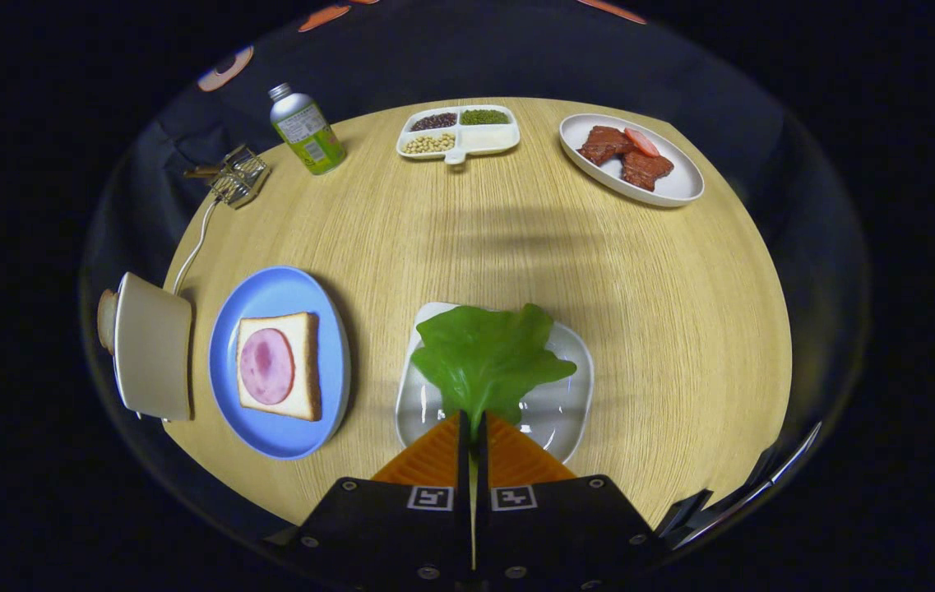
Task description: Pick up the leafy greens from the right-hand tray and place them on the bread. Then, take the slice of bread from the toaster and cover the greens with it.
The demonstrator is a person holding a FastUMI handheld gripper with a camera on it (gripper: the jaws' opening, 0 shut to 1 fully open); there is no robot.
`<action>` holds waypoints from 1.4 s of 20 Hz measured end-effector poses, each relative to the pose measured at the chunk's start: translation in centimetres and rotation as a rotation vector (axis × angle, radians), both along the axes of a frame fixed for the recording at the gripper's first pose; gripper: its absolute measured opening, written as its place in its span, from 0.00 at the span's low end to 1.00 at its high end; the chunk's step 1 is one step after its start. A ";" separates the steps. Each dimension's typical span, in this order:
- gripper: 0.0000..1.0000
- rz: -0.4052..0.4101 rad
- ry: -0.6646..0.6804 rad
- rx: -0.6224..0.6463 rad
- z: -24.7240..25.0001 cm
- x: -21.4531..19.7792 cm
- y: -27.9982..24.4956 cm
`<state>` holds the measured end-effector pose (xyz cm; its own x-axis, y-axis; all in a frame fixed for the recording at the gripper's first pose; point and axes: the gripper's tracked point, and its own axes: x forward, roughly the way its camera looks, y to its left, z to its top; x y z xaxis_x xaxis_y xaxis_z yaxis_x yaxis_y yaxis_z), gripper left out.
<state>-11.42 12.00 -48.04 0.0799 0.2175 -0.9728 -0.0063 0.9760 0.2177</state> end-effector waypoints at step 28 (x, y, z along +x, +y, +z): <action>0.02 0.201 -0.019 0.271 6.0 2.0 18.5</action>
<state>-9.42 30.46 -42.03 0.0271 0.4814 -0.8761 -0.1997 0.8614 0.4671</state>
